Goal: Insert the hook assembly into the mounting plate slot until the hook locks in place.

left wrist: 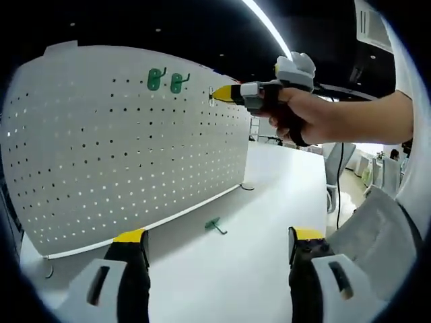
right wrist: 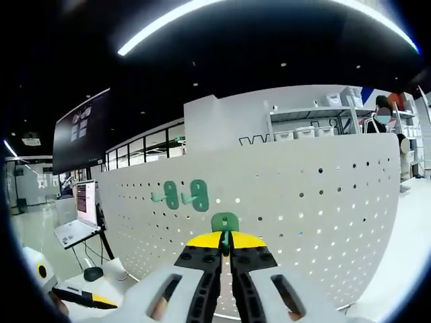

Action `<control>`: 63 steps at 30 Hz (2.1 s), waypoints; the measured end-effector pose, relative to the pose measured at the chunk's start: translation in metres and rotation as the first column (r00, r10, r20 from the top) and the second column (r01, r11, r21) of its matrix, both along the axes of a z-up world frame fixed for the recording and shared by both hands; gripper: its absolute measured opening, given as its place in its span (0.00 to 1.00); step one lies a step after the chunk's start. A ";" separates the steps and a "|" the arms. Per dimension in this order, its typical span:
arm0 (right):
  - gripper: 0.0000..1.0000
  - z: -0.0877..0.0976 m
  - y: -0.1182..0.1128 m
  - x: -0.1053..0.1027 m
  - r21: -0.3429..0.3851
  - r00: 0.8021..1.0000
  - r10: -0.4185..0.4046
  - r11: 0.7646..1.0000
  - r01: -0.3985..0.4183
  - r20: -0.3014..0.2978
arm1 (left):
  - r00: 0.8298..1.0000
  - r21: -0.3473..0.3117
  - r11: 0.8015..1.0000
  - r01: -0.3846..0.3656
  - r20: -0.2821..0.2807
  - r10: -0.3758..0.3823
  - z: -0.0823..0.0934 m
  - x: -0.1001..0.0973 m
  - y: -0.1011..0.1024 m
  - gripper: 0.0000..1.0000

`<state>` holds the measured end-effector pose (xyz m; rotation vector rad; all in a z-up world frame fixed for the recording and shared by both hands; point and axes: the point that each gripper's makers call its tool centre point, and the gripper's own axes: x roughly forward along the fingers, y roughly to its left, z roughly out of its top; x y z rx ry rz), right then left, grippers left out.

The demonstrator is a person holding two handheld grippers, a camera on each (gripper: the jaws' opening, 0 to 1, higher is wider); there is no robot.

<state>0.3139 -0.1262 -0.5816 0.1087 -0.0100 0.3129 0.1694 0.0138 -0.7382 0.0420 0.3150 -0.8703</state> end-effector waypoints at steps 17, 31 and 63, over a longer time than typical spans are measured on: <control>0.01 0.015 -0.006 0.018 -0.019 0.998 -0.026 0.999 0.027 0.051 | 0.999 0.009 1.000 -0.004 -0.033 0.004 -0.014 -0.014 0.001 0.86; 0.01 0.031 -0.004 0.033 -0.041 0.995 -0.031 0.999 0.035 0.098 | 0.999 0.011 1.000 -0.008 -0.050 0.009 -0.021 -0.021 0.001 0.85; 0.01 0.031 0.002 0.048 -0.047 0.994 -0.067 0.996 0.071 0.089 | 0.998 0.008 0.999 -0.042 -0.052 0.042 -0.021 -0.016 0.011 0.83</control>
